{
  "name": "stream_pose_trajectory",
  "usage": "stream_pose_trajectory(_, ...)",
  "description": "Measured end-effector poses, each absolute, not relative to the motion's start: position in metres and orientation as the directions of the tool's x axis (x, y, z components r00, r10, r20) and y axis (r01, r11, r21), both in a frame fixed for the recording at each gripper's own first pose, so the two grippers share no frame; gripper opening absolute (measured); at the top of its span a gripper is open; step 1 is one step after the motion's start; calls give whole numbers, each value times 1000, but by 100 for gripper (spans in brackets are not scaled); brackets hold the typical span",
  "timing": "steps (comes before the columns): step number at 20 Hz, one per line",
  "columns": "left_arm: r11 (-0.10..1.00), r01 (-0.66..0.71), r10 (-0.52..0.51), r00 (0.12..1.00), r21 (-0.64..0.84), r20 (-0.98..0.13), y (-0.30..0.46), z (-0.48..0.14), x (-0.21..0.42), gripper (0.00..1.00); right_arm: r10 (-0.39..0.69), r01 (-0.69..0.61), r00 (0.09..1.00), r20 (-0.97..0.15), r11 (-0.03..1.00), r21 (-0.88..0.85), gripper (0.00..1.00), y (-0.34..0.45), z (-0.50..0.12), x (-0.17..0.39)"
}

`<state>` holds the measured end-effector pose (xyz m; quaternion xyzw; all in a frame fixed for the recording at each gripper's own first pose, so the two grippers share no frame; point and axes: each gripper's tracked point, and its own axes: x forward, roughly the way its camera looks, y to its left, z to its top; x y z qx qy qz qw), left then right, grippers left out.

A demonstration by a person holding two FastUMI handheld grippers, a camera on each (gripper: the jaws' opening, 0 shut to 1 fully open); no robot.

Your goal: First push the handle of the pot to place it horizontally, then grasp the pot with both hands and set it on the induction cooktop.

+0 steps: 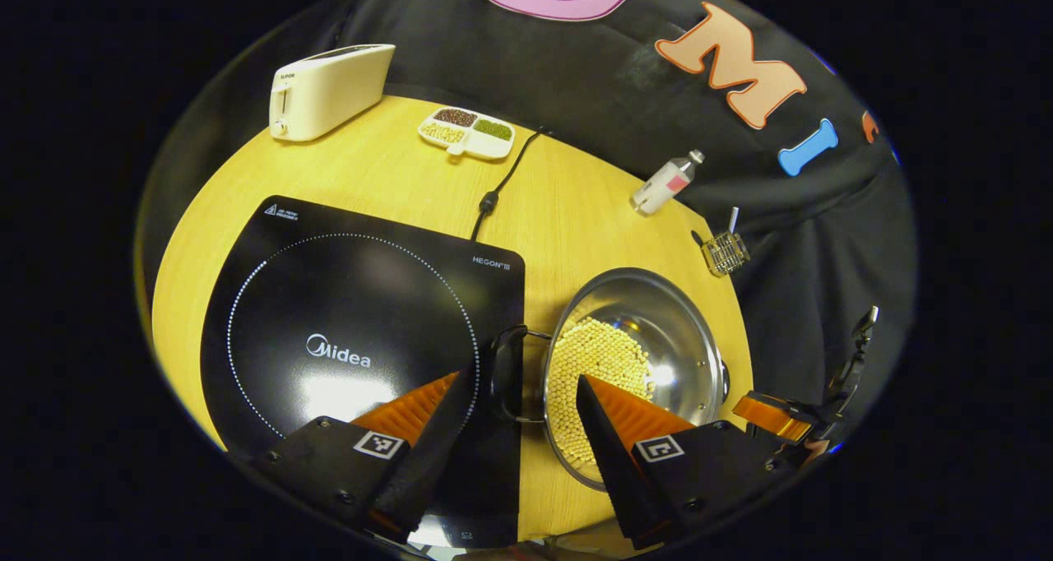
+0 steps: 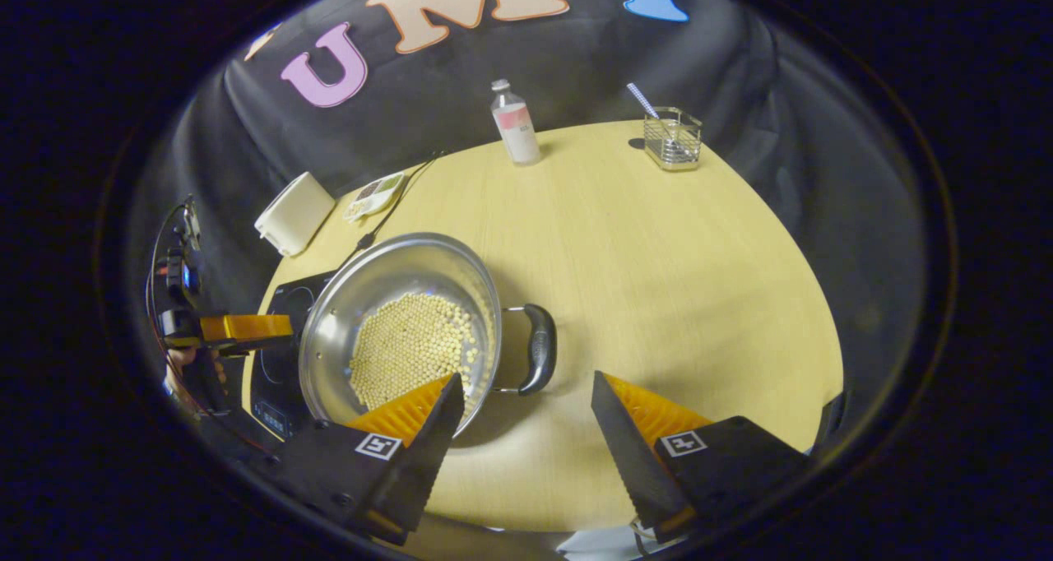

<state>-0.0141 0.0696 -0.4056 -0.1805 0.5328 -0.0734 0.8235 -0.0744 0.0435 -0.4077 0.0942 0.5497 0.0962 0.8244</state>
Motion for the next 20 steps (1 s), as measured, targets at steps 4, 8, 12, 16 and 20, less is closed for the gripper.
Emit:
stream_pose_trajectory(4,931,-74,-304,386,-358,-871,73,-421,-15,87,274,-43,372,-887,959,278,94,49,-412,-67)
stream_pose_trajectory(8,934,-67,-303,378,-352,-875,72,-423,-12,87,269,-38,346,-899,961,273,94,49,-423,-62)
stream_pose_trajectory(12,945,-37,-289,369,-325,-883,68,-425,-10,87,265,-35,328,-907,963,269,98,49,-434,-57)
stream_pose_trajectory(16,951,-21,-280,363,-308,-889,64,-428,-7,87,263,-50,305,-915,964,260,98,53,-446,-55)
stream_pose_trajectory(20,961,-21,-249,359,-274,-900,66,-431,-7,76,273,-68,278,-921,962,264,98,61,-458,-57)
